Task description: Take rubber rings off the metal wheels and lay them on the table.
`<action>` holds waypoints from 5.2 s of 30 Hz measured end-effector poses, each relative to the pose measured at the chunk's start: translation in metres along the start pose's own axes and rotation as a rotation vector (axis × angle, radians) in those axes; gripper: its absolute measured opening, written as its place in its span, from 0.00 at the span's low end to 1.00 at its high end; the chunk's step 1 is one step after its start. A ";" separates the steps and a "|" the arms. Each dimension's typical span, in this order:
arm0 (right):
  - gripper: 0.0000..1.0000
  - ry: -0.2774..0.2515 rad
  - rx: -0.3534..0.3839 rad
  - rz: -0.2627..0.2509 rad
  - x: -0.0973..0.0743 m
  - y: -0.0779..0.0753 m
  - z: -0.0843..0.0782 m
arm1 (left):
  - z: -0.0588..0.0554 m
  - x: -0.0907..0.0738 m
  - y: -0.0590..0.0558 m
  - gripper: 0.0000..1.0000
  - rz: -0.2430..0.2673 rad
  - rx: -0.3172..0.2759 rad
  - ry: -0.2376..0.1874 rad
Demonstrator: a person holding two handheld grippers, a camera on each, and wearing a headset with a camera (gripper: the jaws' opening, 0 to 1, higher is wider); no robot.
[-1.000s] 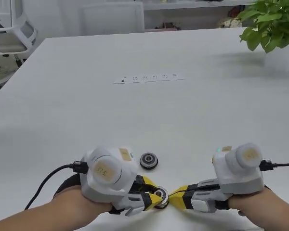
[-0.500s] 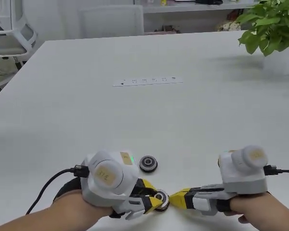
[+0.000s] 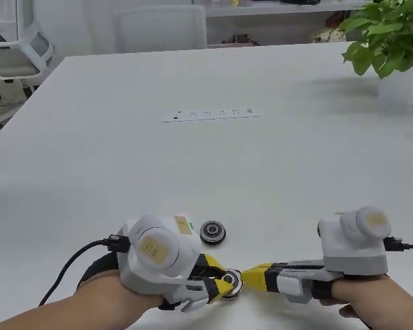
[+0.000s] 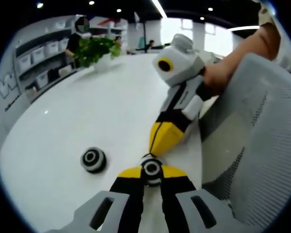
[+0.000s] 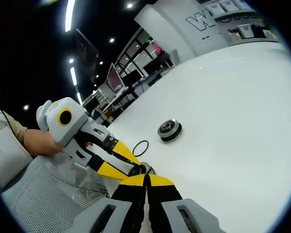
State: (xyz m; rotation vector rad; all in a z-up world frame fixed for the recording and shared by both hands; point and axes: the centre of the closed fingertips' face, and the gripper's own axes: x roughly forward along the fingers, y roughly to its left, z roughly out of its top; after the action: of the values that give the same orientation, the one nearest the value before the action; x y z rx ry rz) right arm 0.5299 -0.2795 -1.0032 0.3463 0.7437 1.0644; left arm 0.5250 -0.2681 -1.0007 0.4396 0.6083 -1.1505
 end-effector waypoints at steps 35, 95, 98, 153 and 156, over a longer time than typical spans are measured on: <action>0.00 0.002 -0.092 0.082 0.006 0.017 0.000 | 0.001 0.000 -0.001 0.12 0.007 0.000 -0.007; 0.00 -0.022 -0.161 0.129 0.001 0.035 0.031 | 0.016 -0.098 0.013 0.64 0.071 -0.103 -0.126; 0.00 -0.021 -0.171 0.132 0.004 0.037 0.036 | 0.014 -0.102 0.013 0.66 0.081 -0.095 -0.122; 0.00 0.165 -0.180 0.109 0.078 0.019 0.032 | -0.021 -0.147 0.030 0.84 0.211 -0.214 -0.137; 0.00 0.175 -0.184 0.097 0.080 0.016 0.030 | -0.022 -0.148 0.030 0.83 0.211 -0.216 -0.136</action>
State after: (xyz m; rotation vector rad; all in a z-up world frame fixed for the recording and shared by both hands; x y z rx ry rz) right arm 0.5624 -0.1989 -1.0024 0.1338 0.7830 1.2564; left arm 0.5067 -0.1397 -0.9208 0.2320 0.5469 -0.8946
